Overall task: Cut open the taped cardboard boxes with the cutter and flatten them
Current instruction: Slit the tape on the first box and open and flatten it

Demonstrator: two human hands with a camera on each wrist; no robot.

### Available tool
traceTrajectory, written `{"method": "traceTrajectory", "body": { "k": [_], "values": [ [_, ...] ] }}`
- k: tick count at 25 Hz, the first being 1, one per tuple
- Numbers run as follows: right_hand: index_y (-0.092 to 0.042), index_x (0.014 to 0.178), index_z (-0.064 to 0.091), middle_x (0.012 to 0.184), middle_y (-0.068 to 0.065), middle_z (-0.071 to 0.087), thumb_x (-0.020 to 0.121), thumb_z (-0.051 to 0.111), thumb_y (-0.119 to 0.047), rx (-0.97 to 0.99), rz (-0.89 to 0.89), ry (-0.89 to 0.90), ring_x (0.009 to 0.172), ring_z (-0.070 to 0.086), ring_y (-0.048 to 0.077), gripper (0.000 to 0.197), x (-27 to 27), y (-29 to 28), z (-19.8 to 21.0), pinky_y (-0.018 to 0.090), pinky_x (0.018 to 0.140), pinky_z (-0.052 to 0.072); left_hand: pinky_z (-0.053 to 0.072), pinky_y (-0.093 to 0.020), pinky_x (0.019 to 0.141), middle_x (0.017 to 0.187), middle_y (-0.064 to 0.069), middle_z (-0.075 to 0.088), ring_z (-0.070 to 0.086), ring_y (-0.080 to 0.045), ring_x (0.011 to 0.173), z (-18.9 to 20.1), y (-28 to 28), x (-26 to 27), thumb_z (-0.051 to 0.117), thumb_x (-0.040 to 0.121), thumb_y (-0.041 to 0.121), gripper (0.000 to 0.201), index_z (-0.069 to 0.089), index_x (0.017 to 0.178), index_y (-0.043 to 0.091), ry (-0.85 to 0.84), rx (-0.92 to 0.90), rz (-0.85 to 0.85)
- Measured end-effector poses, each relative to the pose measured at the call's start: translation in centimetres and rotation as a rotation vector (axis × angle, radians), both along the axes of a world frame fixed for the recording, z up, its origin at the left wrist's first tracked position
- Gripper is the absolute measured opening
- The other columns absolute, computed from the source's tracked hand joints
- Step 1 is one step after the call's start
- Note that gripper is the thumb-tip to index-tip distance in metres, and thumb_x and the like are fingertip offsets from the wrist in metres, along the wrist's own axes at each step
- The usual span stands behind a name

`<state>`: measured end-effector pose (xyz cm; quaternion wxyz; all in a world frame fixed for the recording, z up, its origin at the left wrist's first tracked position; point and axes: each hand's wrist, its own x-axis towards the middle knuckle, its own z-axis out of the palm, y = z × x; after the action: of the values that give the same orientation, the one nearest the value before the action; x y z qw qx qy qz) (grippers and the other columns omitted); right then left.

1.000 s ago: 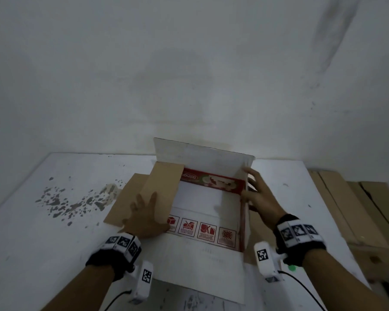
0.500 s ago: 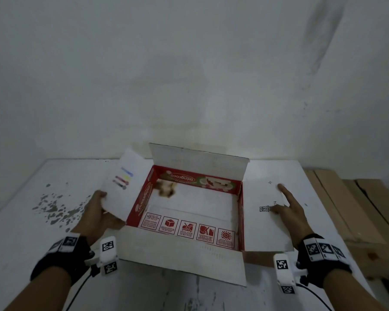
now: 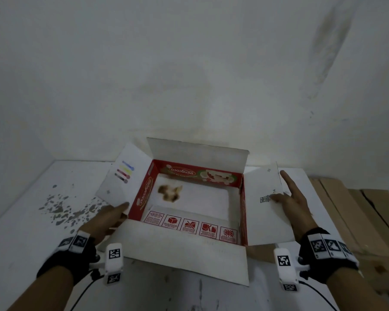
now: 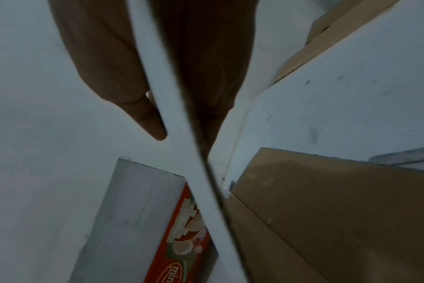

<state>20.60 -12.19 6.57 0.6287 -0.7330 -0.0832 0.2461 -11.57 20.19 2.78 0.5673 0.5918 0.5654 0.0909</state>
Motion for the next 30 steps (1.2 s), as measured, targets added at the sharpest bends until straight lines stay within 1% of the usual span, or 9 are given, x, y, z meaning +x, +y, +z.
{"method": "traceTrajectory", "body": {
  "k": [5,8,10,13,16,19,25,27,30],
  "values": [
    [-0.046,0.136,0.054,0.116,-0.006,0.064,0.094,0.057,-0.001,0.058,-0.010,-0.024,0.091,0.064,0.015,0.061,1.0,0.2,2.5,0.028,0.071,0.051,0.044,-0.046,0.098,0.107,0.000,0.070,0.062,-0.023,0.103,4.2,-1.1,-0.4,0.053,0.099,0.047,0.030,0.063,0.107,0.020,-0.449,-0.064,0.215],
    [-0.040,0.136,0.055,0.130,0.000,0.056,0.093,0.057,0.000,0.078,-0.040,0.027,0.094,0.064,0.017,0.059,1.2,0.8,2.2,0.027,0.068,0.050,0.041,-0.054,0.100,0.128,-0.006,0.060,0.056,-0.031,0.118,3.4,-1.9,-1.7,0.043,0.102,0.048,0.041,0.058,0.130,0.022,-0.664,-0.242,0.371],
    [-0.037,0.137,0.056,0.133,0.004,0.058,0.092,0.056,0.001,0.091,-0.073,0.077,0.096,0.065,0.022,0.058,1.1,1.3,1.6,0.030,0.069,0.053,0.043,-0.054,0.102,0.145,-0.010,0.048,0.045,-0.036,0.135,0.7,-2.3,-2.5,0.039,0.104,0.040,0.051,0.042,0.148,0.015,-0.676,-0.341,0.501],
    [-0.034,0.140,0.054,0.127,0.006,0.060,0.093,0.056,0.000,0.086,-0.121,0.139,0.090,0.065,0.022,0.058,1.1,1.9,0.8,0.030,0.064,0.051,0.045,-0.055,0.089,0.147,-0.009,0.048,0.046,-0.033,0.135,-3.9,-3.6,-2.8,0.049,0.099,0.039,0.048,0.046,0.140,0.015,-0.580,-0.564,0.661],
    [-0.031,0.143,0.051,0.122,0.008,0.059,0.094,0.054,0.000,0.081,-0.164,0.190,0.082,0.063,0.022,0.059,1.5,2.5,0.5,0.030,0.059,0.049,0.042,-0.059,0.100,0.140,-0.017,0.050,0.047,-0.038,0.131,-7.4,-5.1,-1.5,0.068,0.077,0.066,0.090,0.041,0.145,0.014,-0.602,-0.796,0.726],
    [-0.030,0.143,0.050,0.120,0.010,0.060,0.093,0.054,0.001,0.078,-0.185,0.214,0.079,0.063,0.023,0.059,1.9,3.2,0.6,0.030,0.059,0.048,0.038,-0.059,0.109,0.149,-0.022,0.042,0.044,-0.042,0.135,-7.5,-6.8,1.1,0.079,0.033,0.084,0.150,0.025,0.155,0.016,-0.661,-0.729,0.681],
    [-0.032,0.143,0.050,0.129,0.013,0.059,0.091,0.056,0.000,0.063,-0.211,0.257,0.103,0.065,0.035,0.062,2.4,3.9,0.6,0.037,0.070,0.055,0.043,-0.061,0.100,0.157,-0.007,0.037,0.040,-0.036,0.139,-7.2,-5.4,5.4,0.078,0.019,0.088,0.161,0.022,0.157,0.027,-0.743,-0.606,0.598],
    [-0.031,0.146,0.047,0.132,0.013,0.057,0.091,0.054,0.000,0.081,-0.217,0.293,0.106,0.064,0.036,0.063,2.6,4.1,0.4,0.038,0.069,0.055,0.040,-0.063,0.106,0.156,0.000,0.033,0.037,-0.037,0.140,-7.9,-5.5,5.9,0.076,0.032,0.089,0.149,0.016,0.157,0.035,-0.821,-0.609,0.568],
    [-0.030,0.148,0.044,0.134,0.013,0.055,0.093,0.053,0.000,0.094,-0.214,0.328,0.105,0.063,0.037,0.063,2.8,4.6,0.7,0.041,0.075,0.055,0.042,-0.062,0.106,0.154,-0.010,0.036,0.039,-0.039,0.139,-7.4,-7.6,6.7,0.062,0.064,0.087,0.120,0.014,0.158,0.030,-0.850,-0.688,0.617]
  ]
}}
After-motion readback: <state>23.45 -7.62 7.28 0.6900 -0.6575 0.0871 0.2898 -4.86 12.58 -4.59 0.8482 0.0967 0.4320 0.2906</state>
